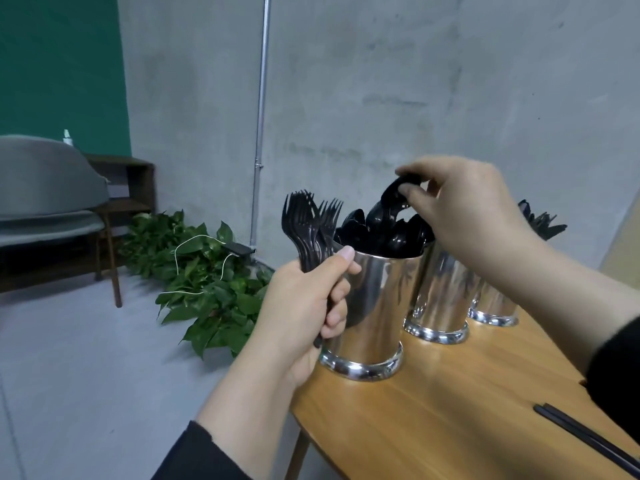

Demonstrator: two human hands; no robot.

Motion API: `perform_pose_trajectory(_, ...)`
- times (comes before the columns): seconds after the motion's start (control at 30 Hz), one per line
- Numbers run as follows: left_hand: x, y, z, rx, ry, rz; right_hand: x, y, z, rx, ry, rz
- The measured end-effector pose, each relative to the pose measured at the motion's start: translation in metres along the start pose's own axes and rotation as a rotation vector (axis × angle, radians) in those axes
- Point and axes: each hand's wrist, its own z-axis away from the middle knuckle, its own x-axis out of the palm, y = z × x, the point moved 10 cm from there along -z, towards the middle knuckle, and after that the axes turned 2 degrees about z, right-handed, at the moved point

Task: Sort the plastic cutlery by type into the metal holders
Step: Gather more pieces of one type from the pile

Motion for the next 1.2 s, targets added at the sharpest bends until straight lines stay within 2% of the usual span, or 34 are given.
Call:
perform_pose_trajectory(0.23, 0.005, -0.001, 0.004, -0.036, -0.054, 0.016, 0.04, -0.009, 0.01, -0.24, -0.192, 0.341)
perform_pose_trajectory(0.37, 0.007, 0.002, 0.007, -0.043, -0.083, 0.038, 0.055, -0.009, 0.025, -0.249, -0.307, 0.382)
perform_pose_trajectory(0.43, 0.011, 0.002, 0.008, -0.054, -0.105, 0.051, 0.04, -0.014, 0.027, -0.209, -0.232, 0.3)
perform_pose_trajectory(0.53, 0.023, 0.0, 0.013, -0.087, -0.175, 0.066, 0.0, -0.018, 0.032, -0.068, -0.093, 0.002)
perform_pose_trajectory(0.63, 0.043, -0.006, 0.019, -0.137, -0.272, 0.086, -0.005, -0.013, 0.046, 0.146, -0.241, -0.393)
perform_pose_trajectory(0.7, 0.06, -0.012, 0.024, -0.164, -0.33, 0.082, -0.002, -0.007, 0.058, 0.225, -0.303, -0.544)
perform_pose_trajectory(0.9, 0.113, -0.034, 0.037, -0.228, -0.448, 0.019, -0.025, 0.024, 0.09, 0.324, -0.263, -0.721)
perform_pose_trajectory(1.0, 0.132, -0.053, 0.035, -0.208, -0.439, -0.226, -0.041, 0.04, 0.105, 0.35, -0.249, -0.657)
perform_pose_trajectory(1.1, 0.154, -0.072, 0.039, -0.276, -0.454, -0.233, -0.05, 0.062, 0.119, 0.406, -0.252, -0.66)
perform_pose_trajectory(1.2, 0.176, -0.085, 0.047, -0.36, -0.549, -0.261, -0.058, 0.075, 0.129, 0.411, -0.287, -0.615)
